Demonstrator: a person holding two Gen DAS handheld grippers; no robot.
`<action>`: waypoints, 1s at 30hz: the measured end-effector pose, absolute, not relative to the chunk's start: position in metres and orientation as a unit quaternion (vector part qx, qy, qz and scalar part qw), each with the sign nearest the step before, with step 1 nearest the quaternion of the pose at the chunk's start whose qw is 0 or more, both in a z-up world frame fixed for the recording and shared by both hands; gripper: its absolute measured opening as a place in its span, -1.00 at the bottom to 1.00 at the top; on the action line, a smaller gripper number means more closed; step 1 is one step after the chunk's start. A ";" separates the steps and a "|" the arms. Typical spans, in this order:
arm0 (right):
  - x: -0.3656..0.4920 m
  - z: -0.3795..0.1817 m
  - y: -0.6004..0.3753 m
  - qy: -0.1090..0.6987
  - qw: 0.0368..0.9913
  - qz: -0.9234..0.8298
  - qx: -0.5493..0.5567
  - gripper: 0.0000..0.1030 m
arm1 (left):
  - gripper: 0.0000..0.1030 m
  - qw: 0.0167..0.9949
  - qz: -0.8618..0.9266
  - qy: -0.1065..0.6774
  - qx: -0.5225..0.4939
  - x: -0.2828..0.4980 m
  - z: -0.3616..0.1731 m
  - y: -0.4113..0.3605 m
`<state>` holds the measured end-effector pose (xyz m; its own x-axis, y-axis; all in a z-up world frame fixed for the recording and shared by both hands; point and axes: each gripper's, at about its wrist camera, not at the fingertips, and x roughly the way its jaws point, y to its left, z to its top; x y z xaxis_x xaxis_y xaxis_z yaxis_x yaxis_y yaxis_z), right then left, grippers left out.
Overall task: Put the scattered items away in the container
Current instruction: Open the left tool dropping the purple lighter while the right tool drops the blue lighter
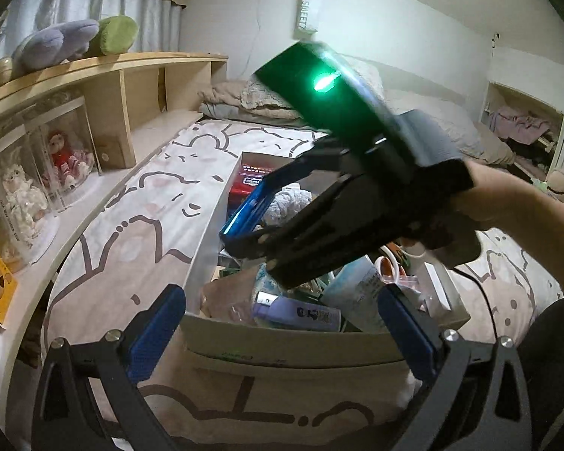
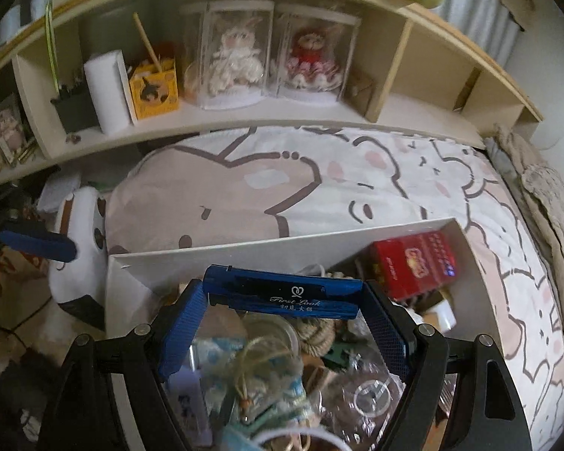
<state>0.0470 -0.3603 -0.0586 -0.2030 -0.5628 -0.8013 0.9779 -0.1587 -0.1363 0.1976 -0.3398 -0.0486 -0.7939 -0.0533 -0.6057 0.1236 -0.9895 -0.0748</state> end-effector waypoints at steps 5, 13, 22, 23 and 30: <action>0.047 -0.071 -0.374 0.370 0.554 -0.681 0.305 0.62 | 1.00 0.052 -0.946 0.071 0.313 0.201 -0.050 -0.350; 0.039 -0.063 -0.372 0.346 0.565 -0.694 0.283 1.00 | 1.00 0.063 -0.946 0.079 0.308 0.201 -0.050 -0.357; 0.037 -0.051 -0.348 0.323 0.565 -0.705 0.282 1.00 | 1.00 0.052 -0.947 0.074 0.310 0.197 -0.043 -0.346; 0.037 -0.049 -0.344 0.318 0.565 -0.707 0.283 1.00 | 1.00 0.051 -0.946 0.075 0.310 0.197 -0.043 -0.345; 0.040 -0.030 -0.320 0.297 0.565 -0.720 0.273 1.00 | 1.00 0.055 -0.949 0.079 0.301 0.200 -0.033 -0.335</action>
<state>0.0401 -0.3198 -0.0303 -0.2131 -0.6518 -0.7279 0.9754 -0.1855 -0.1195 0.1997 -0.3353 -0.0329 -0.8125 -0.0564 -0.5802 0.1521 -0.9814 -0.1175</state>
